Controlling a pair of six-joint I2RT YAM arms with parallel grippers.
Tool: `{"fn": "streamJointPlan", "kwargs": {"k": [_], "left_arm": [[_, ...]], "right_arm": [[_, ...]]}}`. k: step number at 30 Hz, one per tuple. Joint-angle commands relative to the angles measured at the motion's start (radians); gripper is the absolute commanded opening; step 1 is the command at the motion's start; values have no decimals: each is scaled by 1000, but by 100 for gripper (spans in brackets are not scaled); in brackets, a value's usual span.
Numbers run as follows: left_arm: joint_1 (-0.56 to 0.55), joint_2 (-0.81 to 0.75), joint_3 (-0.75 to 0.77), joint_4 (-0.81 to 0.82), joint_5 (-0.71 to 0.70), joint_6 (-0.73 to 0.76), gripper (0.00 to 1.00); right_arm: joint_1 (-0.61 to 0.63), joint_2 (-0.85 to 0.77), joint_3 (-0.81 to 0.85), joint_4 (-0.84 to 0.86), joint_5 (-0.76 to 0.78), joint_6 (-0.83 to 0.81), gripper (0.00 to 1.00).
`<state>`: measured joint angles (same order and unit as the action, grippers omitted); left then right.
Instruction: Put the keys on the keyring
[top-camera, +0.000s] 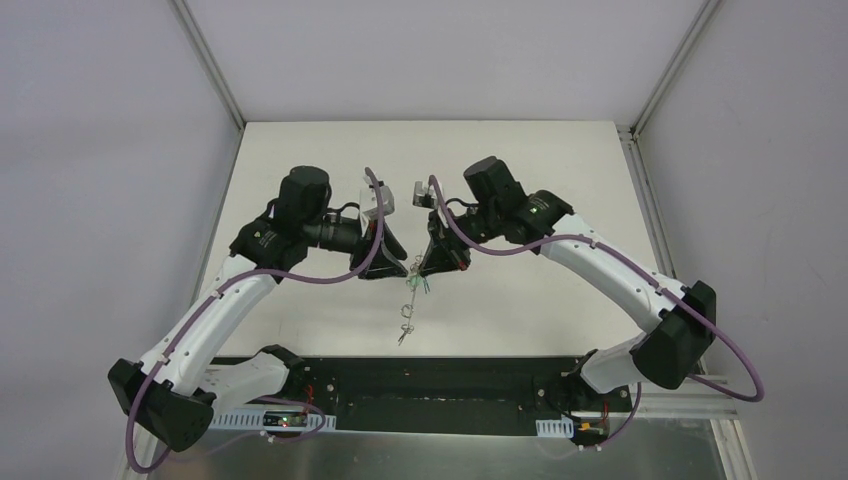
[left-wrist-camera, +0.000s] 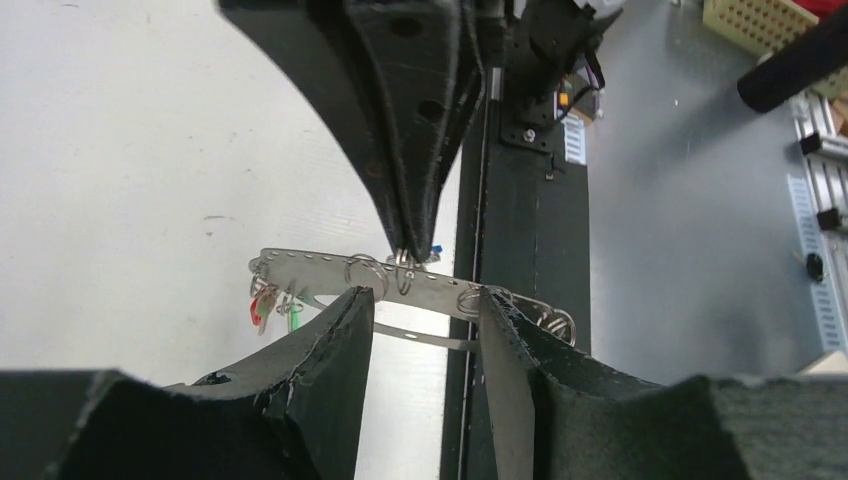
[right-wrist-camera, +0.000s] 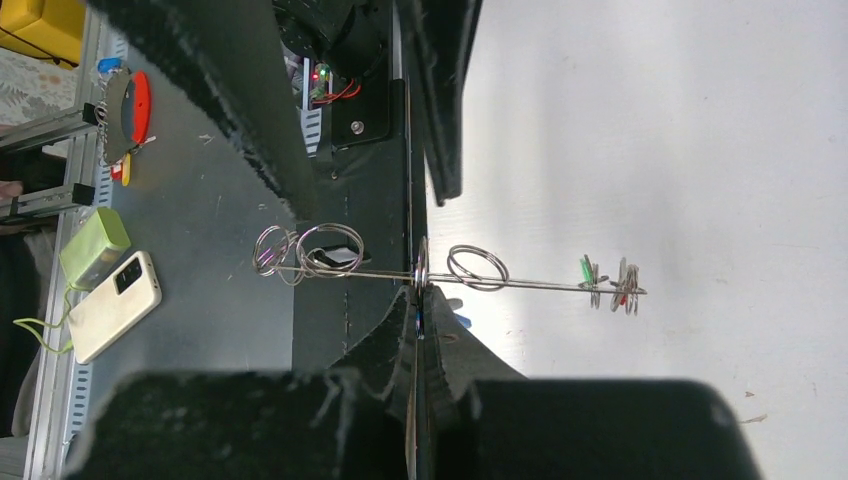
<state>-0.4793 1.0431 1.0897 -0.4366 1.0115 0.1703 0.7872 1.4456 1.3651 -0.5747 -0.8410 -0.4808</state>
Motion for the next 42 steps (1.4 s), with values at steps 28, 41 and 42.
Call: {"fn": "streamJointPlan", "kwargs": {"k": [28, 41, 42], "left_arm": [[-50, 33, -140, 247, 59, 26, 19], [-49, 14, -154, 248, 44, -16, 0], [-47, 11, -153, 249, 36, -28, 0]], "right_arm": [[8, 31, 43, 35, -37, -4, 0], [5, 25, 34, 54, -23, 10, 0], [-2, 23, 30, 58, -28, 17, 2]]}}
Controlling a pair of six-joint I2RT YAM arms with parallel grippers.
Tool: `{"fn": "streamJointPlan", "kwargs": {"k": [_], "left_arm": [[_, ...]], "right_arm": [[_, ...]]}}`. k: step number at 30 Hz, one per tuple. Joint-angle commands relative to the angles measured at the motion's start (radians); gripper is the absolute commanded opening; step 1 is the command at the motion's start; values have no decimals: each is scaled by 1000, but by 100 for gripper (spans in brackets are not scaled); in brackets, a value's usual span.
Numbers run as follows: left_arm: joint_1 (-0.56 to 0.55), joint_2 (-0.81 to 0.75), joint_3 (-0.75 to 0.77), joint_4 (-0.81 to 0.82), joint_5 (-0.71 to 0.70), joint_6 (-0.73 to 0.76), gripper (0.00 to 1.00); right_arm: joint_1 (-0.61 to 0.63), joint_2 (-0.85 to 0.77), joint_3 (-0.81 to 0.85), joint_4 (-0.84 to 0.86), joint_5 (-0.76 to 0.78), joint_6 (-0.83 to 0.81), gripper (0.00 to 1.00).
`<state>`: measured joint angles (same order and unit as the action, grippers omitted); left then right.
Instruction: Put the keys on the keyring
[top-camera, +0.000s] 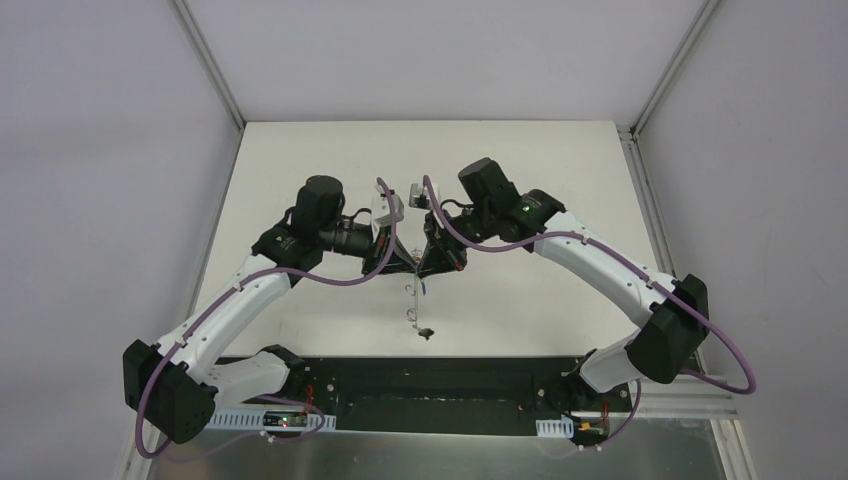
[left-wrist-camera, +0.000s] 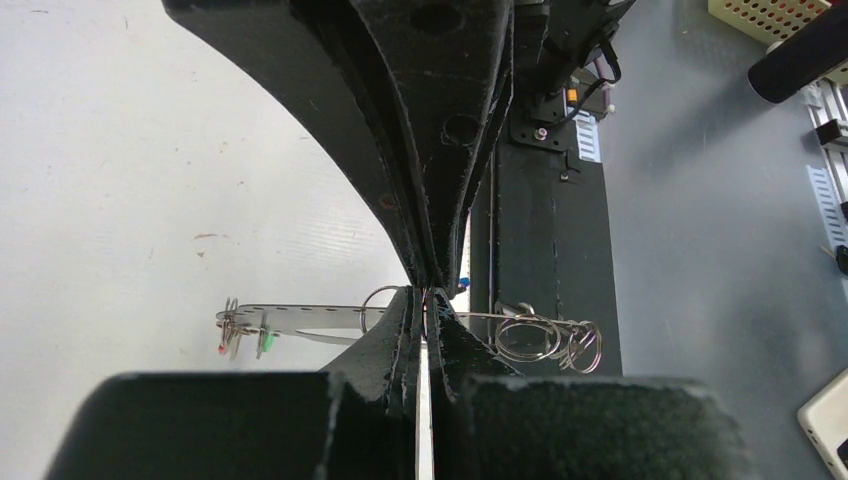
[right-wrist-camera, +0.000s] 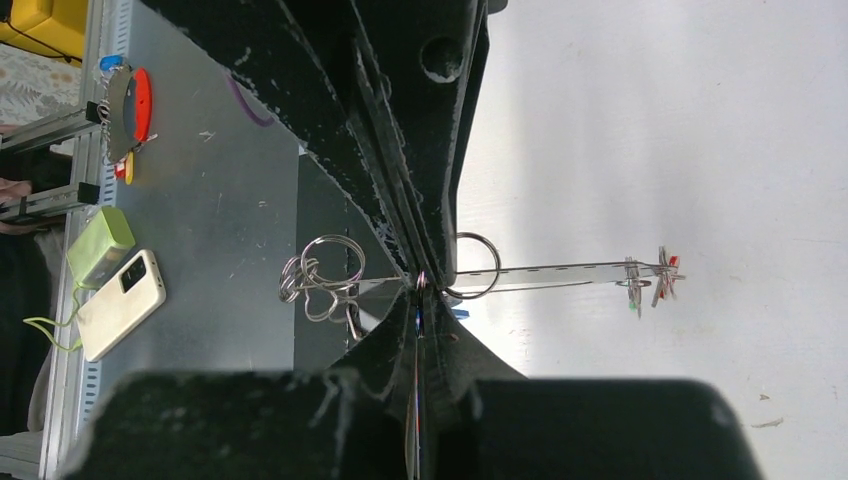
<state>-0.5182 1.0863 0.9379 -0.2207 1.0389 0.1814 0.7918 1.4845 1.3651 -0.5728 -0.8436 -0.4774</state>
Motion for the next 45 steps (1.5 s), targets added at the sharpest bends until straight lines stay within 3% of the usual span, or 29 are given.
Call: {"fn": "streamJointPlan", "kwargs": {"k": [1, 8, 17, 25, 38, 45], "left_arm": [[-5, -34, -2, 38, -1, -56, 0], [40, -39, -55, 307, 11, -349, 0], [50, -30, -82, 498, 33, -530, 0], [59, -26, -83, 517, 32, -542, 0], [73, -34, -95, 550, 42, -552, 0], [73, -28, -101, 615, 47, -600, 0]], "right_arm": [[-13, -19, 28, 63, -33, 21, 3], [-76, -51, 8, 119, -97, 84, 14], [-112, -73, -17, 152, -126, 109, 16], [-130, -83, -36, 157, -152, 109, 19], [-151, -93, -76, 182, -165, 110, 0], [-150, -77, -88, 214, -193, 146, 0]]}}
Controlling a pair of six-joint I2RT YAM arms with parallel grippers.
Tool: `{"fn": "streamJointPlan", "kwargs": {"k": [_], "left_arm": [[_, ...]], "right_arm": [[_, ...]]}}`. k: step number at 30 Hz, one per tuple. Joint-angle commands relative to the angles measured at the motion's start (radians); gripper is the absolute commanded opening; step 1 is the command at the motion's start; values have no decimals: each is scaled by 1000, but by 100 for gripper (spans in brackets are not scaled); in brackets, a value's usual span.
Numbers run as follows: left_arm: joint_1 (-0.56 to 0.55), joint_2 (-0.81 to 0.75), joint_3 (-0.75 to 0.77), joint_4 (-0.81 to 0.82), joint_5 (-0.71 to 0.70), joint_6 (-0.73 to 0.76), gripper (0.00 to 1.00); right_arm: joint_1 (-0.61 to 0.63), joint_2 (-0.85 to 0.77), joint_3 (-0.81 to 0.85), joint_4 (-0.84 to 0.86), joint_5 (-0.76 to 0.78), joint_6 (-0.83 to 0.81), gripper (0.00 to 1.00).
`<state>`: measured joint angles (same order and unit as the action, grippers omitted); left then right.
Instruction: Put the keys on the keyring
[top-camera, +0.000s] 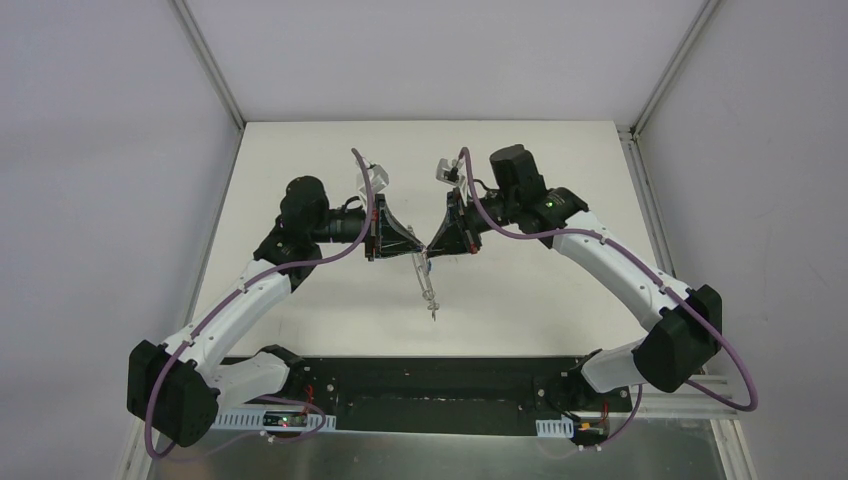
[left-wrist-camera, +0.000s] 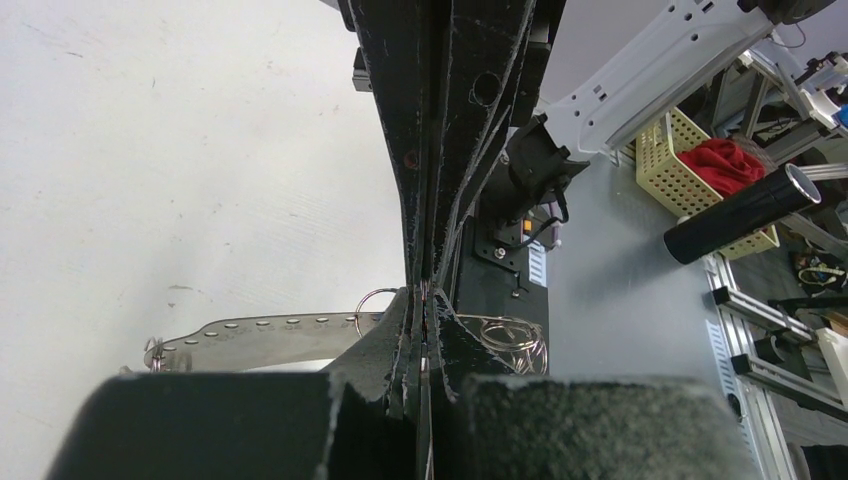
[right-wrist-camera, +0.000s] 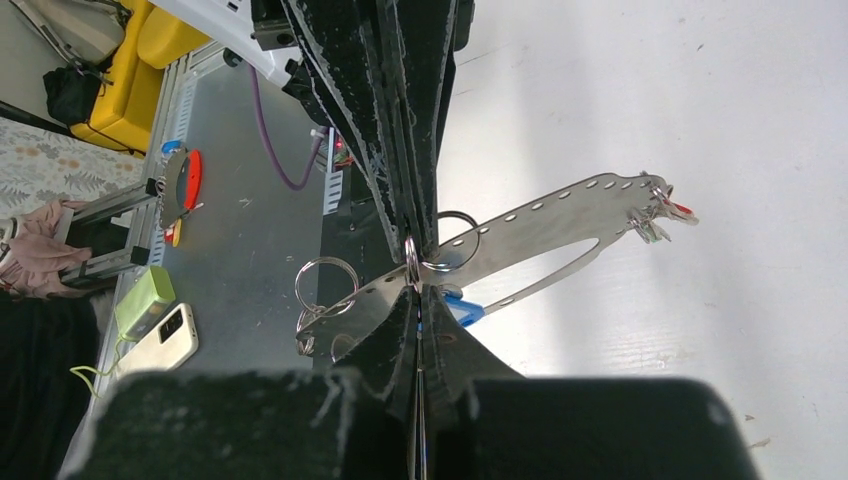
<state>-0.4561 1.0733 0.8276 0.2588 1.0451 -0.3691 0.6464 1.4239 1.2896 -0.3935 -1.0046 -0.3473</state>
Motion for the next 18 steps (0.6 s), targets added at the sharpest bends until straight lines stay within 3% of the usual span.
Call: {"fn": "streamJointPlan", "kwargs": {"k": [1, 9, 14, 18], "left_arm": [[11, -14, 9, 142, 41, -55, 0], [11, -5, 5, 191, 41, -84, 0], [11, 0, 0, 208, 53, -92, 0], [11, -2, -9, 218, 67, -90, 0]], "right_arm": [[-5, -14, -15, 43, -35, 22, 0], [8, -2, -28, 69, -55, 50, 1], [13, 2, -3, 54, -62, 48, 16], [10, -17, 18, 13, -53, 8, 21]]}}
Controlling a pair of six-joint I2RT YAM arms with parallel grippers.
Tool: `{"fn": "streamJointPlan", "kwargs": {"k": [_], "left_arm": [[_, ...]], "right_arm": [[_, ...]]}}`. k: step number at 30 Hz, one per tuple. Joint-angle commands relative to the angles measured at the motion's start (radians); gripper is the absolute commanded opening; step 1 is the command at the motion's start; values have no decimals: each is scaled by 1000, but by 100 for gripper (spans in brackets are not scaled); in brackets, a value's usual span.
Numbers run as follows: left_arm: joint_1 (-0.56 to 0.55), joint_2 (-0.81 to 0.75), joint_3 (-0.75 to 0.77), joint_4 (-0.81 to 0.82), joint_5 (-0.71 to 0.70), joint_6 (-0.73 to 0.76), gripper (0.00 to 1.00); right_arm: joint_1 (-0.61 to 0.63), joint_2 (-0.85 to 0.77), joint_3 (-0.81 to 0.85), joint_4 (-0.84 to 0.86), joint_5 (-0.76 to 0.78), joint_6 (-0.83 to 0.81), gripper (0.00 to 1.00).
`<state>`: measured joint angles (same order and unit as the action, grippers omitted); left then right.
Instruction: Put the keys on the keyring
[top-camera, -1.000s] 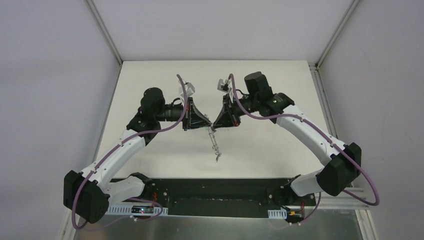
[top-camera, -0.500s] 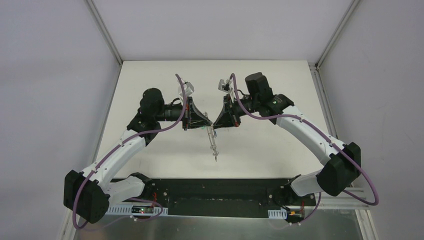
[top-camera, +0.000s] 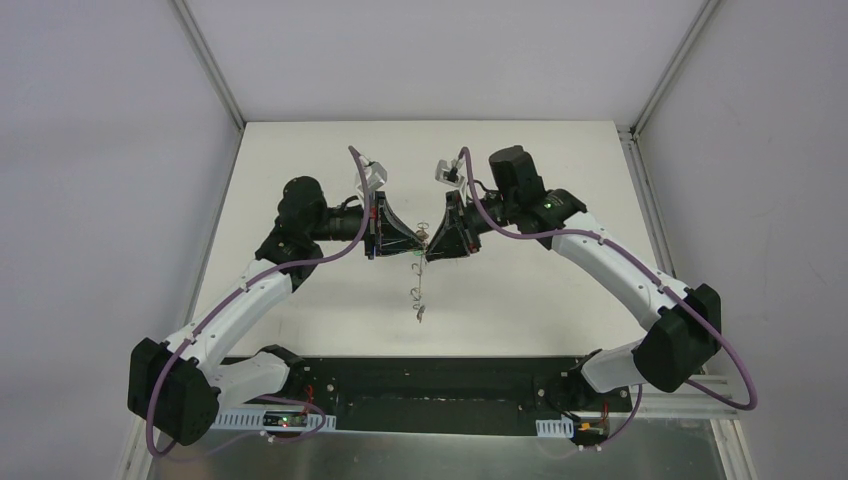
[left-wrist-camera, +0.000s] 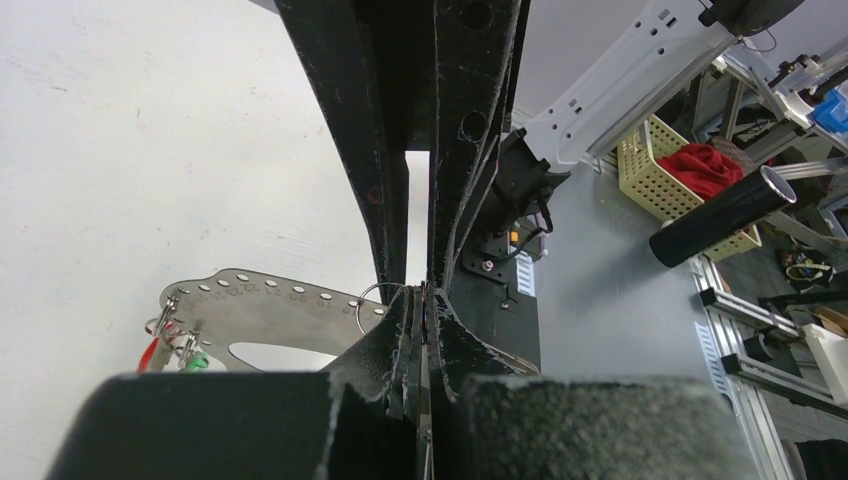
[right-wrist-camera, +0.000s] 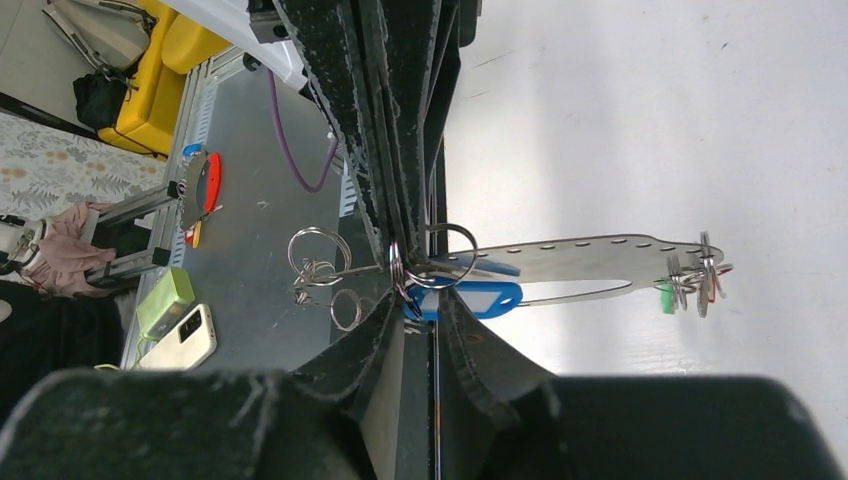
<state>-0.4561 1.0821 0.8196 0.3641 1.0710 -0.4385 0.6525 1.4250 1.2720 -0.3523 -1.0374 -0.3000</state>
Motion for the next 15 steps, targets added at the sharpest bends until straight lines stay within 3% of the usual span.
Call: {"fn": "streamJointPlan", "kwargs": {"k": [1, 15], "left_arm": [[11, -11, -2, 115, 44, -21, 0], [11, -13, -14, 154, 48, -61, 0]], "right_arm": [[0, -24, 37, -40, -21, -54, 22], [-34, -78, 92, -96, -41, -85, 28]]}}
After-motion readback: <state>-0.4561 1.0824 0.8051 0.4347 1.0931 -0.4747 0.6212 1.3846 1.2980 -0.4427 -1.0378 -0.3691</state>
